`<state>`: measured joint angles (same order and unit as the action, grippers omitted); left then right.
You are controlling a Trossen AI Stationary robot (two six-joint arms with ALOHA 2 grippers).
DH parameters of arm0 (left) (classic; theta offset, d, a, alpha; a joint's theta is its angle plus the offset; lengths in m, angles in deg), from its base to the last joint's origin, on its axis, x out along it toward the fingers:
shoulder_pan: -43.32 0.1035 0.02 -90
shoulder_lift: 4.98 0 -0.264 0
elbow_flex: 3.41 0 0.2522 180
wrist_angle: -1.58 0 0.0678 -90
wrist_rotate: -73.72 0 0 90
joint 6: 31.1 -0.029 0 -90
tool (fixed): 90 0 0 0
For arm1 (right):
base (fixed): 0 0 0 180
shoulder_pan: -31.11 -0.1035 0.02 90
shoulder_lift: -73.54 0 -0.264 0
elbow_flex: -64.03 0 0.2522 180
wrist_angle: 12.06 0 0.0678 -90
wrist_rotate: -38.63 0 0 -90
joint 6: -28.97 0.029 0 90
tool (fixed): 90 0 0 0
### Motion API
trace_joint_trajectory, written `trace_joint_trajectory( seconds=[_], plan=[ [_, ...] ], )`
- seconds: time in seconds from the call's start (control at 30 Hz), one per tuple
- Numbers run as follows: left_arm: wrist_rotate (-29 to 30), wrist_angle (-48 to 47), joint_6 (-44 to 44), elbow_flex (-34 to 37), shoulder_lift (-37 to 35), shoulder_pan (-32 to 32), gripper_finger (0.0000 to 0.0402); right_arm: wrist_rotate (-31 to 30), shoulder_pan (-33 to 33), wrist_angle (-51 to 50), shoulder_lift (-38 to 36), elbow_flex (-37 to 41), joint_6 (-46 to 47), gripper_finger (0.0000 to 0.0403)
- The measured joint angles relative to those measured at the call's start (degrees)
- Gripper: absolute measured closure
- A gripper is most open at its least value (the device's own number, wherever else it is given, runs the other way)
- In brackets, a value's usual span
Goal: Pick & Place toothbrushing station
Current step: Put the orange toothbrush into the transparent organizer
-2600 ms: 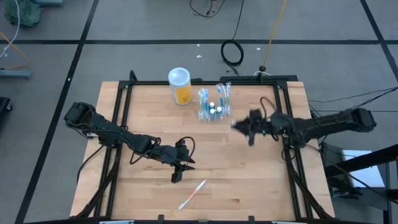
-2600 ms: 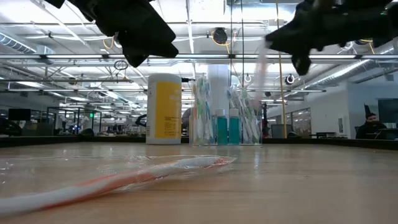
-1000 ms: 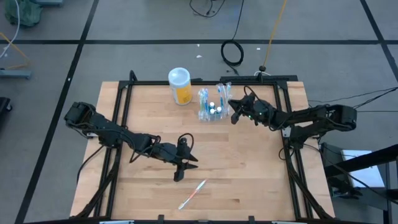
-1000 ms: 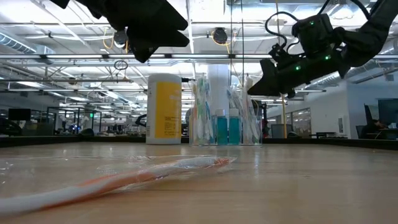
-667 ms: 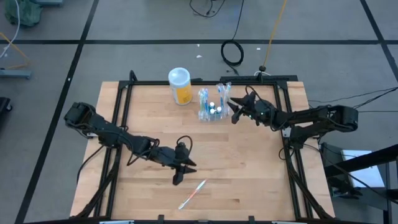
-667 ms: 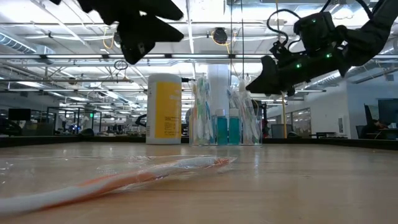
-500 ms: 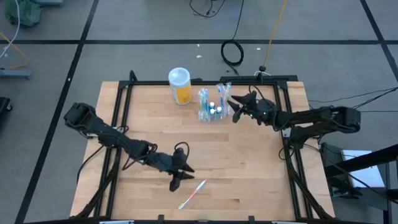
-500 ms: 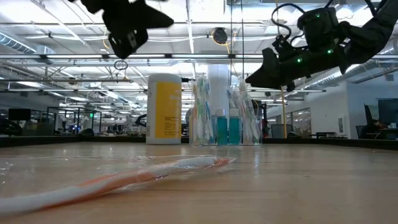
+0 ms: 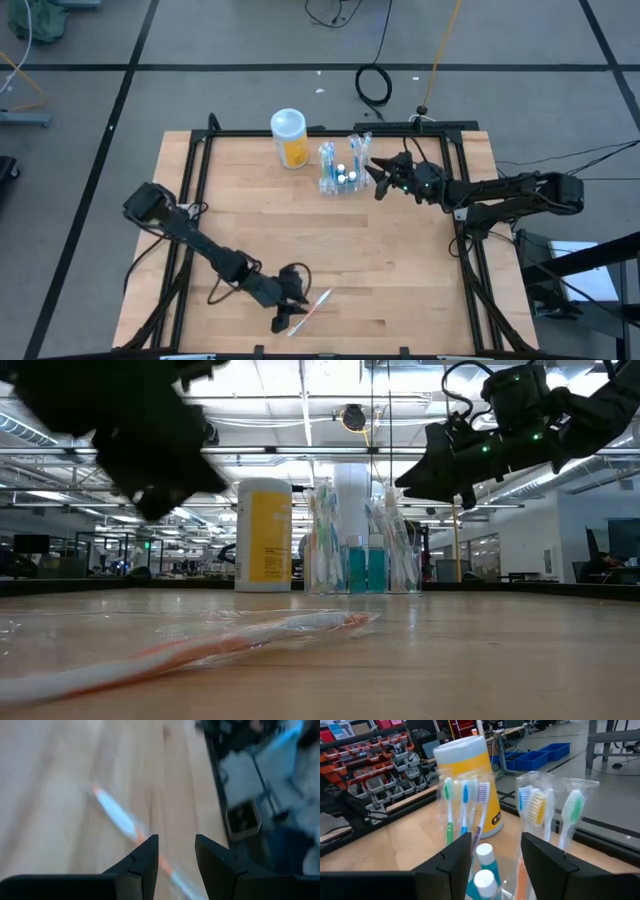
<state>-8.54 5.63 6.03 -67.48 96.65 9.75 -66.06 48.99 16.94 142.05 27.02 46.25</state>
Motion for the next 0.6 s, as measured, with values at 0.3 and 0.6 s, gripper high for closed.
trace_joint_trajectory(
  seconds=[0.3, 0.6],
  plan=[
    [-12.5, 9.3, 8.9, 0.0, 9.2, -3.2, 0.0270, 0.0, -0.7, -3.3, 0.0, 0.0, 0.0, 0.0237],
    [-7.8, 12.1, 6.1, 0.0, 11.1, -4.0, 0.0270, 0.0, -0.7, -3.3, 0.0, 0.0, 4.3, 0.0236]
  ],
)
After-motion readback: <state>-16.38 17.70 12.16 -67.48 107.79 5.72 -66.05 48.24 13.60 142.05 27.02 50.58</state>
